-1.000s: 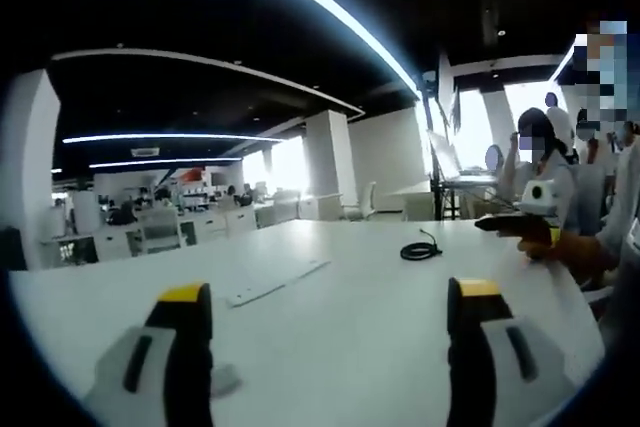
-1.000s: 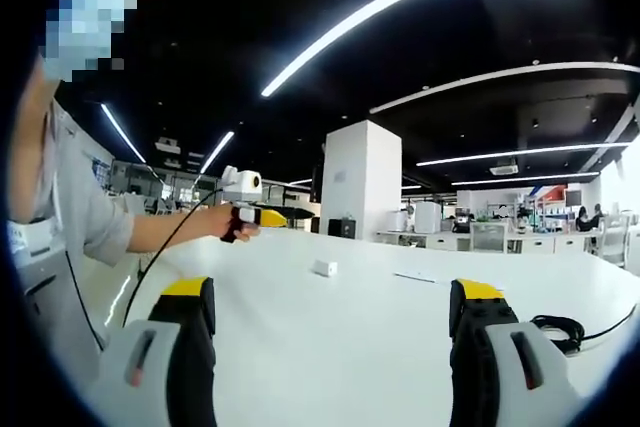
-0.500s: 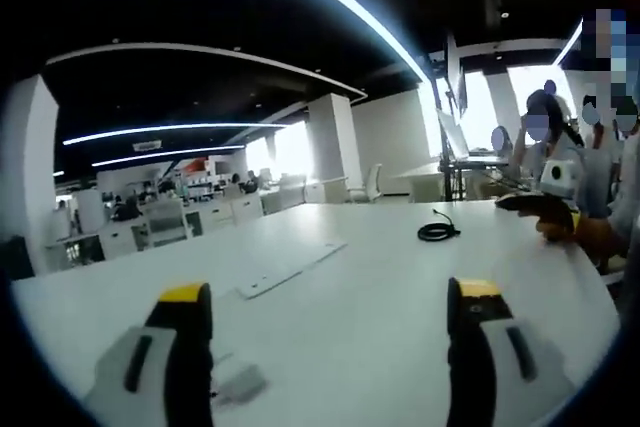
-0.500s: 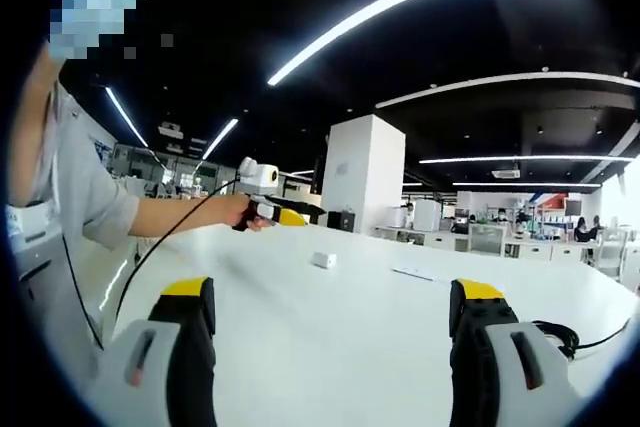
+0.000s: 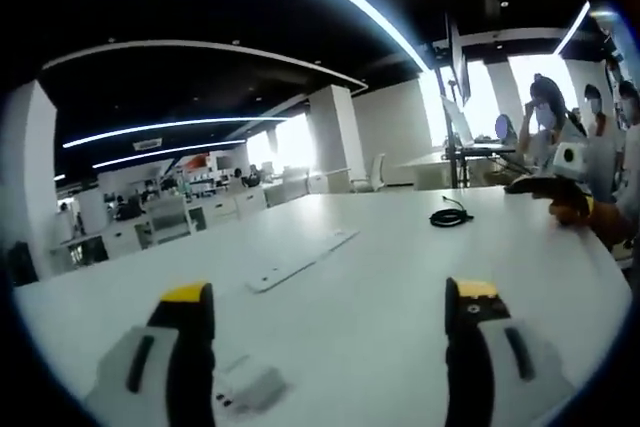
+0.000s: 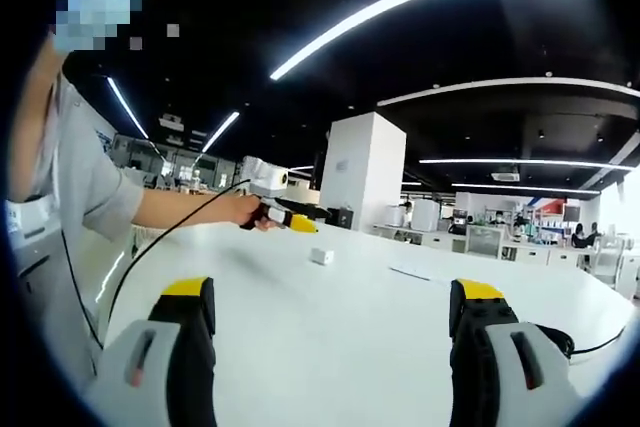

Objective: Plug the desk Type‑C cable into the charger adapter.

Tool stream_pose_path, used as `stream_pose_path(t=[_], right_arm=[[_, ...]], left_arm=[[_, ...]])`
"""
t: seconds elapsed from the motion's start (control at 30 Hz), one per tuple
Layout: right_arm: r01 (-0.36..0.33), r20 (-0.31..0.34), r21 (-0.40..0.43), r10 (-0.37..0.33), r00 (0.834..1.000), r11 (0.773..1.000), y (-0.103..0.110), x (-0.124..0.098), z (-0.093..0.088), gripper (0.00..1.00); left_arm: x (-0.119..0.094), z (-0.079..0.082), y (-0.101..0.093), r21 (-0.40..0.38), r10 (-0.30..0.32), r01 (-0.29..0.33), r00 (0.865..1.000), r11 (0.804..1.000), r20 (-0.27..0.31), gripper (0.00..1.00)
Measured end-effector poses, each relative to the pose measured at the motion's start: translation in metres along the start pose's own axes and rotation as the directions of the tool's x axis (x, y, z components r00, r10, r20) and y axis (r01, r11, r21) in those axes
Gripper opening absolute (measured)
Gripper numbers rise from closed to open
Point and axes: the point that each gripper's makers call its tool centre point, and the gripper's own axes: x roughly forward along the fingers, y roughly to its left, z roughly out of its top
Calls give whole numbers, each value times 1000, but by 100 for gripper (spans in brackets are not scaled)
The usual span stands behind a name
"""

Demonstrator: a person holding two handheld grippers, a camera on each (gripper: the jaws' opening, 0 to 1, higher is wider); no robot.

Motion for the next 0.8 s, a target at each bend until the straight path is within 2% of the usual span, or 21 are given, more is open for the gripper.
stream_pose_path(t=[0.2,0.5,0.7,0.8], right_arm=[[-3,2,-5,3,1000,1000,0,0,1,100],[-7,-12,-18,7,1000,1000,2,2,-2,100],[0,-9,-15,0,1000,1000,0,1,-1,100],[-2,-15,-16,1,1000,1000,1,2,-2,100]], left_arm=[[7,-8,9,-11,0,0,1000,1000,-1,98],[16,-31,32,-52,6,-8,999,999,-37,98],[20,-44,39,-43,16,-19,997,999,-72,98],[21,-49,41,-49,12,-16,997,999,-72,99]])
